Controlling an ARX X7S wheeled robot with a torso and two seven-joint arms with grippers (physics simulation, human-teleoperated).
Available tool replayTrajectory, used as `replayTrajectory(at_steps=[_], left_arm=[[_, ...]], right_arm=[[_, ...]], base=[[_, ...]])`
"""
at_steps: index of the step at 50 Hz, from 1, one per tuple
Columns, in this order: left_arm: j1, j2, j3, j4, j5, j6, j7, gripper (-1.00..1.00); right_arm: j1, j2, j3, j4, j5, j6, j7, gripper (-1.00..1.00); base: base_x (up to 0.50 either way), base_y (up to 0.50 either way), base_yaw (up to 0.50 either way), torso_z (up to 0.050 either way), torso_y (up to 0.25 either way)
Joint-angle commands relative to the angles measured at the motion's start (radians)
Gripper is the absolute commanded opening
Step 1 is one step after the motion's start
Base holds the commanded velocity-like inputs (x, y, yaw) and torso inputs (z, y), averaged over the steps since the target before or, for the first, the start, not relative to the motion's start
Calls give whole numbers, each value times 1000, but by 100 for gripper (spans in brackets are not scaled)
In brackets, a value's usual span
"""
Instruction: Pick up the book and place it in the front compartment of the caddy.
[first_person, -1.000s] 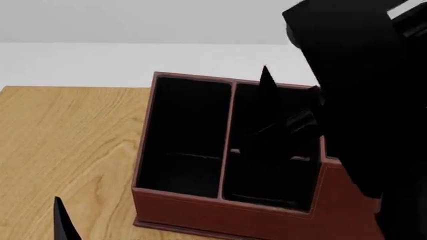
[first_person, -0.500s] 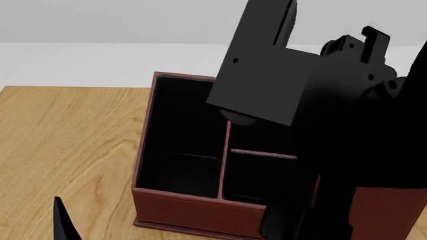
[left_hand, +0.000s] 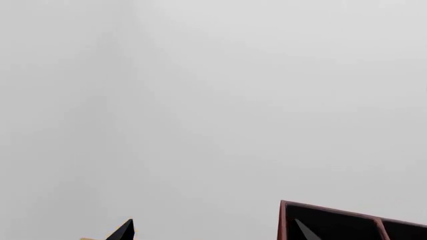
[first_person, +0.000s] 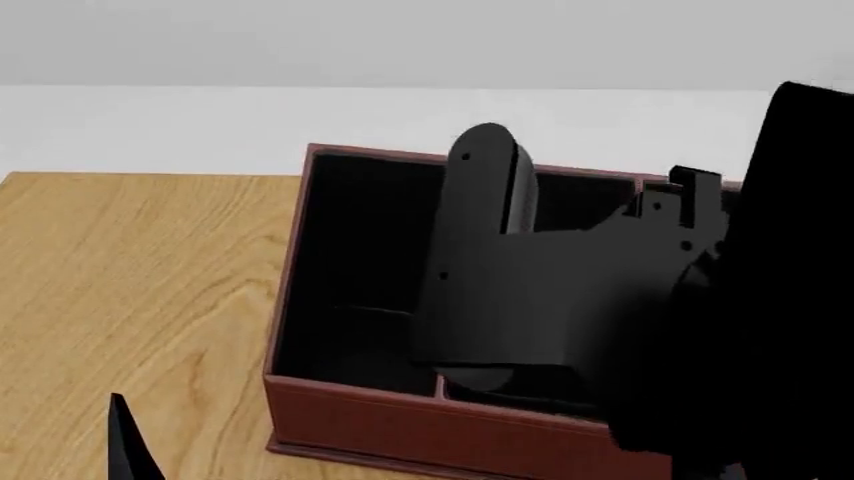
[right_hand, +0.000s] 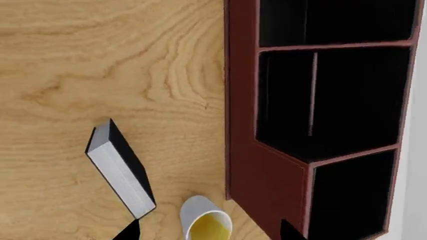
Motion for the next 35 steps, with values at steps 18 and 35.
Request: replayTrajectory(at_steps=[18,35], left_arm=[[0,-5,8,5,-7,-10,-9,100],[-1,-7,12,4,-11,-8,-12,100]], right_arm=[[-115,-26,-148,-72,-108,-84,-40,100],[-217,-79,-196,-57,-148,-155,-15,100]], base=[[0,0,0,0,0],[0,0,0,0,0]])
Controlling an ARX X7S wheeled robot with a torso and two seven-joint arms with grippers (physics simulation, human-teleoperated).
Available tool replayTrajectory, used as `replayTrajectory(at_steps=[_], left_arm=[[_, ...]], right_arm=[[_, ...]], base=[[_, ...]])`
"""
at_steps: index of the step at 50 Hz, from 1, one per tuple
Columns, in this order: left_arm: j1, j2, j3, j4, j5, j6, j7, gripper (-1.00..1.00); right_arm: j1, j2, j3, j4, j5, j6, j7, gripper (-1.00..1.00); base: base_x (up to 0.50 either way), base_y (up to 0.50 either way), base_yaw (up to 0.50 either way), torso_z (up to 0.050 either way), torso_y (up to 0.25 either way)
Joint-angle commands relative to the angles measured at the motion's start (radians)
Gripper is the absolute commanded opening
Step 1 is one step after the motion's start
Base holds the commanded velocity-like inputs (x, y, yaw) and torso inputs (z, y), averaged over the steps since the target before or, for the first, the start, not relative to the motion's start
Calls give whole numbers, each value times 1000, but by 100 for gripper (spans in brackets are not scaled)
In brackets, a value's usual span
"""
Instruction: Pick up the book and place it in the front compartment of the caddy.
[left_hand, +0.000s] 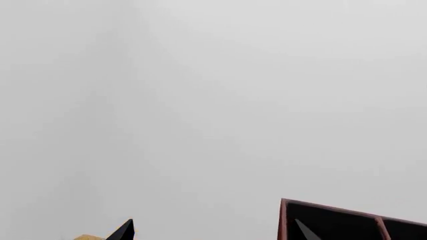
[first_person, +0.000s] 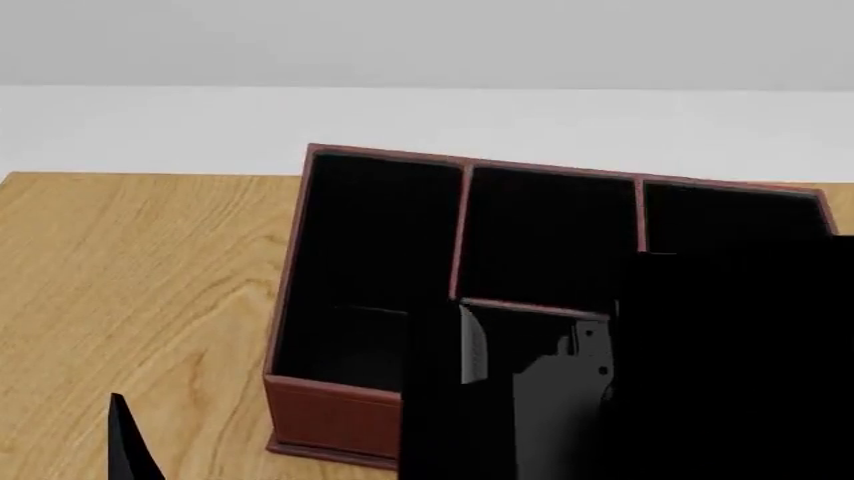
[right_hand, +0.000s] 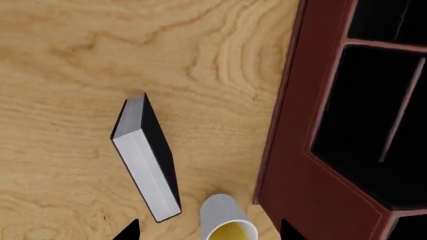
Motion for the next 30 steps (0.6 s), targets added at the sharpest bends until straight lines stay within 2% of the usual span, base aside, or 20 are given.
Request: replayTrajectory(at_steps=[1,12,30], left_arm=[[0,-1,2,0,1,-1,-5,100],[-1,-3,5,1,-4,-1,-6,100],[-1,-5,10,2,-10,-3,-10,100]], right_arm=[[-59,-28,-47,8,-41,-53,5,100],[-96,-28,-87,10,-75,-94,9,100],[-177,-40,-72,-32,-2,-57,60,100]], base=[[0,0,0,0,0],[0,0,0,0,0],[0,0,0,0,0]])
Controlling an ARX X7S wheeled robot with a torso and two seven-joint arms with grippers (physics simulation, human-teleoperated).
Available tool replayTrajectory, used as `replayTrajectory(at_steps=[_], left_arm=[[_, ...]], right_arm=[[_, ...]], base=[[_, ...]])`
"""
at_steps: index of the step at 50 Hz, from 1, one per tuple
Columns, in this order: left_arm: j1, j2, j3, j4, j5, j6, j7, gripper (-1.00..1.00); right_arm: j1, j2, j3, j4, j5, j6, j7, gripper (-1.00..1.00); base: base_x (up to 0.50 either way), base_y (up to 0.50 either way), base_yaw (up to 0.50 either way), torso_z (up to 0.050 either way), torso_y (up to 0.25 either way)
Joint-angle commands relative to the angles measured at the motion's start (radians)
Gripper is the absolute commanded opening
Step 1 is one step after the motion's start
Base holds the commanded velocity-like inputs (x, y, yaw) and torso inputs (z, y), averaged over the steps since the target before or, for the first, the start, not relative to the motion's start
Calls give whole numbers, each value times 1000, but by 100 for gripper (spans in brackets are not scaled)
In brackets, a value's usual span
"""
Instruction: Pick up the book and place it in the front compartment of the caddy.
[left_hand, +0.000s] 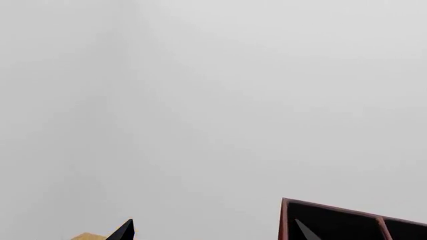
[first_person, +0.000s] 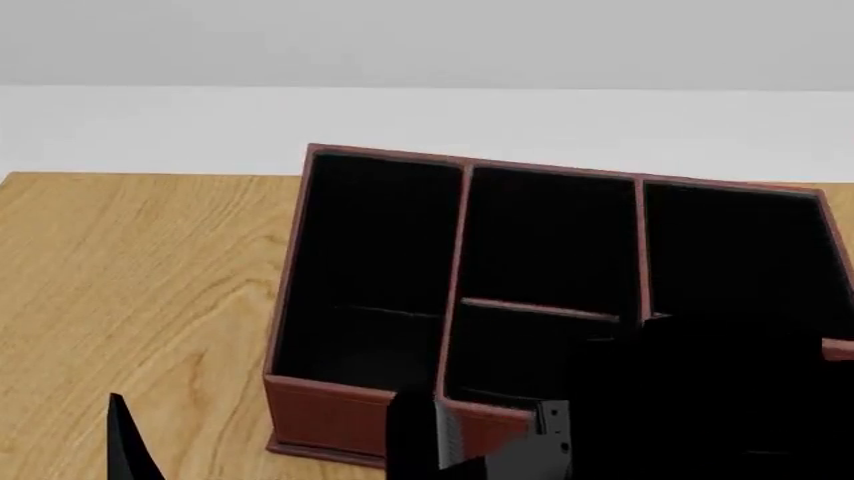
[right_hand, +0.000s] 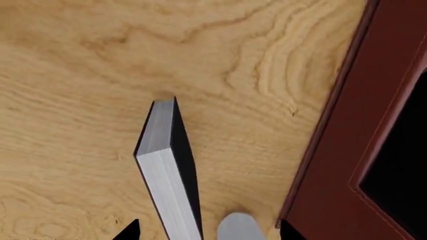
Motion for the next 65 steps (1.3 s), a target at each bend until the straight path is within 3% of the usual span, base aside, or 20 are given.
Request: replayTrajectory(at_steps=[1,25,44,65], left_arm=[[0,-2,3,1,-5,-2,-2,100],[0,-6,11,5,-15,-9,-4,100],[-1,-9,14,5,-8,-10,-11,100],[-3,-12,18,4,-5,-8,-15,100]], right_arm=[[-50,-8,-2,-25,33,14,30,100],[-136,1,-45,-58,65,61,105,100],[-177,-3,-160,-17,-34,38,146,100],[-241,-19,-199,41,-84,-7,182,100]], base=[[0,0,0,0,0],[0,0,0,0,0],[0,0,0,0,0],[0,0,0,0,0]])
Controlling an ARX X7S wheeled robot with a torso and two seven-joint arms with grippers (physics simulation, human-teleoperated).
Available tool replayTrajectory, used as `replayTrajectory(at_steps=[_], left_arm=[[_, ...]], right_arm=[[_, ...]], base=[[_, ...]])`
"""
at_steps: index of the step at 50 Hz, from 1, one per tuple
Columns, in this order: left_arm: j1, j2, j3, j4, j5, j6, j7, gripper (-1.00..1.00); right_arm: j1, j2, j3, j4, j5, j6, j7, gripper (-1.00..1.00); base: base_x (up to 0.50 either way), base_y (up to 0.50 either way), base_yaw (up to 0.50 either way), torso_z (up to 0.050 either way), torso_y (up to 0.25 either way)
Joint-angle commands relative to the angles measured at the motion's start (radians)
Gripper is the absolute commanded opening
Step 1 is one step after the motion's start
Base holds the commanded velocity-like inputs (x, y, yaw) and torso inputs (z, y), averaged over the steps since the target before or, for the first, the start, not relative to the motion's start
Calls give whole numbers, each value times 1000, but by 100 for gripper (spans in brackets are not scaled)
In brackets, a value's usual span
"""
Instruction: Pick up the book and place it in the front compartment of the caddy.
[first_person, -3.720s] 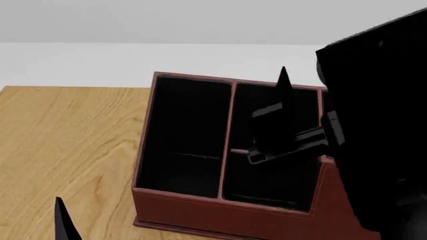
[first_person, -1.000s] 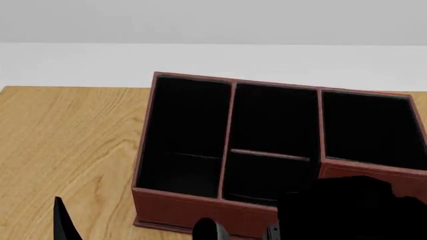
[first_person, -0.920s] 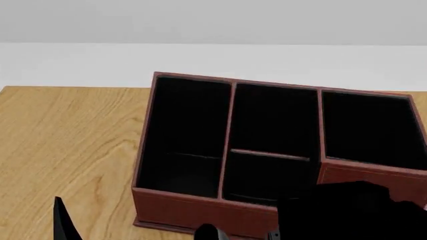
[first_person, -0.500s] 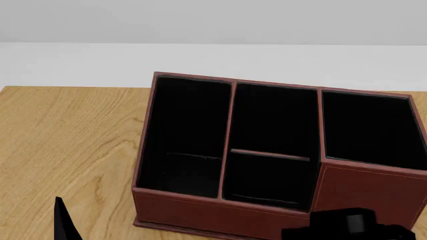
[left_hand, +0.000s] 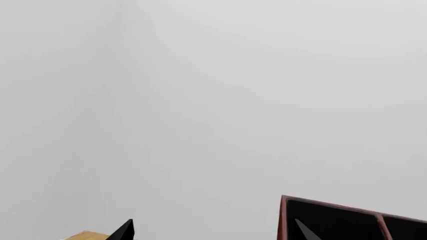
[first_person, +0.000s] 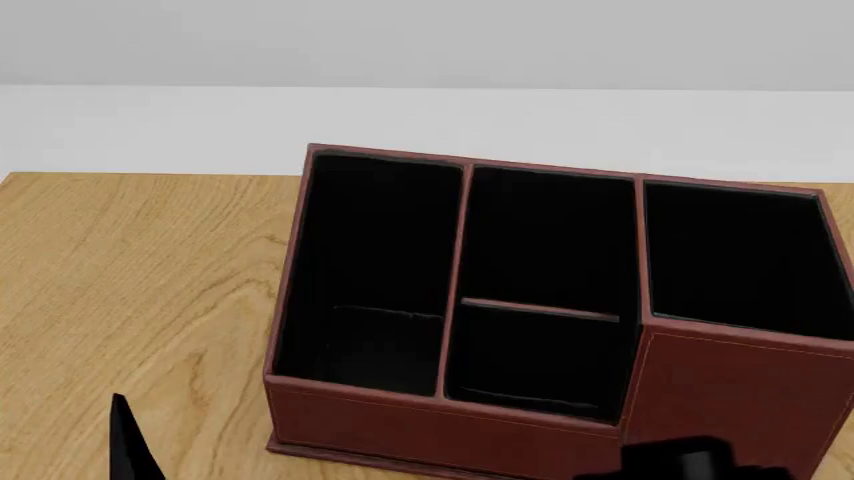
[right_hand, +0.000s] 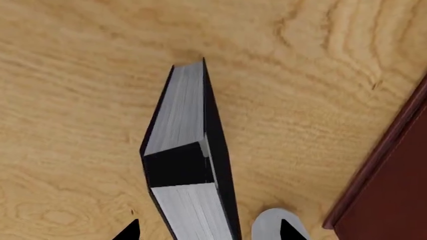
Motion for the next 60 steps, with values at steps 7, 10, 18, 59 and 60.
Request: replayTrajectory(at_steps=[7,10,18,59,60], left_arm=[[0,-1,1,1,2,-2,-7,100],[0,-2,2,2,1,-4,-9,100],[0,-3,3,3,-1,-6,-11,100],[-2,-5,9,0,-6,2,-20,100],[-2,-5,9,-1,-6,2,-20,100]], right_arm=[[-64,-24,-39,62,-44,-49,17,100],[-73,-19,-44,63,-44,-51,21,100],[-99,-14,-51,76,-46,-57,34,100],[-1,28,100,-14,75,4,82,-100],[8,27,107,-18,79,5,80,-100]], base=[[0,0,0,0,0],[0,0,0,0,0],[0,0,0,0,0],[0,0,0,0,0],[0,0,0,0,0]])
